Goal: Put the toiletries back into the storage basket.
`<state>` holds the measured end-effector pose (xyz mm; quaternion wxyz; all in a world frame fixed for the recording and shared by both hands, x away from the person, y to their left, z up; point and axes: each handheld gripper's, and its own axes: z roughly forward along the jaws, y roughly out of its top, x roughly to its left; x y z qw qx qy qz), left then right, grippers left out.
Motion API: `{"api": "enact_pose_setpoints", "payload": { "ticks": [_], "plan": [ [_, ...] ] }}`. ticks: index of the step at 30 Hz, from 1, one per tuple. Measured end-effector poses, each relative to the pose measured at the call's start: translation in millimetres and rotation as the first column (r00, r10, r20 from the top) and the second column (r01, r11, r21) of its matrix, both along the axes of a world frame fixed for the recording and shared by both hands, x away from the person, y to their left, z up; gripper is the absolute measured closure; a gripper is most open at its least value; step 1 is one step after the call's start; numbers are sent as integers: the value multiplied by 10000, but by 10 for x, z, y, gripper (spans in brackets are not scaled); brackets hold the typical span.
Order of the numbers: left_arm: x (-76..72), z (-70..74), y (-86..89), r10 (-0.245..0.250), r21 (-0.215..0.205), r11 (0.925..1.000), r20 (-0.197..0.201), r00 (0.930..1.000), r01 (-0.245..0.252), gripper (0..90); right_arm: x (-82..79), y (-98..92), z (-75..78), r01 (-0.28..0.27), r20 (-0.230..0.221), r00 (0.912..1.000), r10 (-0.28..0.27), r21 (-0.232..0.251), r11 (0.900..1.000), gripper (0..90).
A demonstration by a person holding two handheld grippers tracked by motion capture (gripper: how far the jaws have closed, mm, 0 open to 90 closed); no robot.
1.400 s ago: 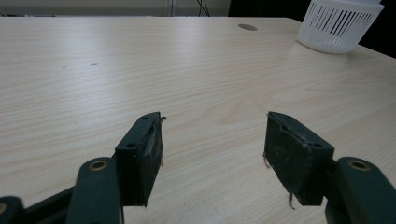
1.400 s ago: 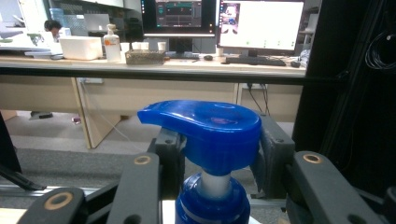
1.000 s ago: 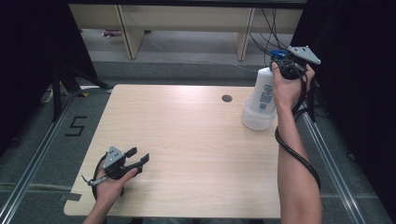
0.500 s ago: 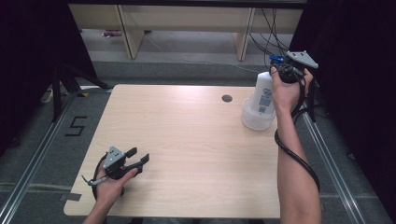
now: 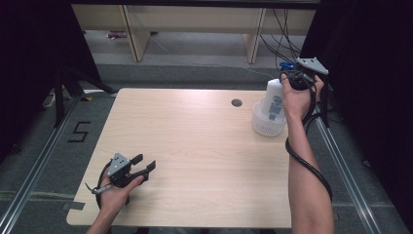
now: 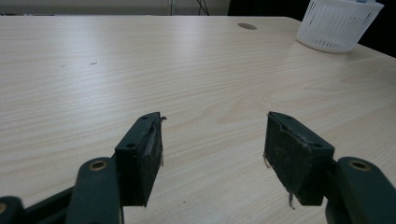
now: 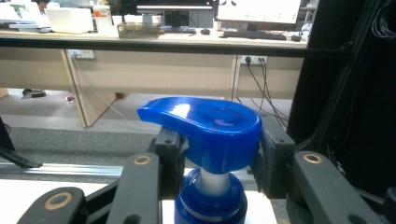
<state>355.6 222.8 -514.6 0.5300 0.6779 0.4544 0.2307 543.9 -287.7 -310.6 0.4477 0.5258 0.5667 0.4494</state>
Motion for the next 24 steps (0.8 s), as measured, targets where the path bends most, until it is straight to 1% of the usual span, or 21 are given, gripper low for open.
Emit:
{"api": "enact_pose_setpoints", "payload": {
  "ticks": [1, 3, 4, 5, 7, 8, 11, 13, 14, 15, 17, 18, 19, 22, 24],
  "plan": [
    [0, 0, 0, -3, 13, 10000, -3, 10000, 3, 363, -6, 8, -23, 172, -114, 9998, -170, 178, 9997, 601],
    [0, 0, 0, -7, 17, 10000, -4, 10000, 7, 363, -1, 2, -39, 160, -176, 9997, -157, 136, 9998, 601],
    [1, -1, 1, -10, 16, 10000, -3, 10000, 10, 363, 4, -6, -50, 106, -168, 9998, -105, 39, 9999, 601],
    [1, -2, 0, -6, -3, 10000, -4, 10000, 6, 363, 2, 9, -60, 202, -229, 9995, -197, 232, 9995, 601],
    [1, -2, 3, 3, 14, 10000, -11, 10000, -3, 363, 6, -4, -81, 169, -258, 9995, -167, 78, 9998, 601],
    [1, -1, 3, -9, 14, 10000, -9, 10000, 9, 363, 9, 1, -93, 221, -269, 9994, -216, 163, 9996, 601],
    [1, -3, 1, -11, 1, 10000, -9, 10000, 11, 363, 18, -14, -124, 186, -286, 9994, -185, 48, 9998, 601],
    [1, -3, -1, 2, 20, 10000, -17, 10000, -2, 363, 20, -15, -130, 151, -353, 9993, -149, 41, 9999, 601],
    [1, -3, -1, -1, 44, 10000, -28, 10000, 1, 363, 15, 0, -139, 247, -447, 9987, -235, 253, 9994, 601],
    [1, -3, 0, -4, 56, 10000, -24, 10000, 4, 363, 26, -13, -157, 202, -373, 9991, -200, 61, 9998, 601],
    [0, -4, 0, -2, 37, 10000, -34, 10000, 2, 363, 27, -12, -183, 232, -467, 9987, -228, 99, 9997, 601],
    [0, -4, 0, -2, 37, 10000, -34, 10000, 2, 363, 30, -10, -190, 236, -458, 9987, -230, 136, 9996, 601],
    [0, -6, 2, -7, 81, 10000, -55, 10000, 8, 363, 25, -14, -198, 196, -423, 9989, -193, 70, 9998, 600],
    [0, -4, -2, -29, 74, 10000, -34, 10000, 29, 363, 29, -7, -198, 188, -435, 9989, -184, 90, 9998, 600],
    [-1, -3, -3, -25, 67, 10000, -30, 10000, 25, 363, 31, 6, -197, 80, -483, 9988, -75, 100, 9999, 600]
  ]
}}
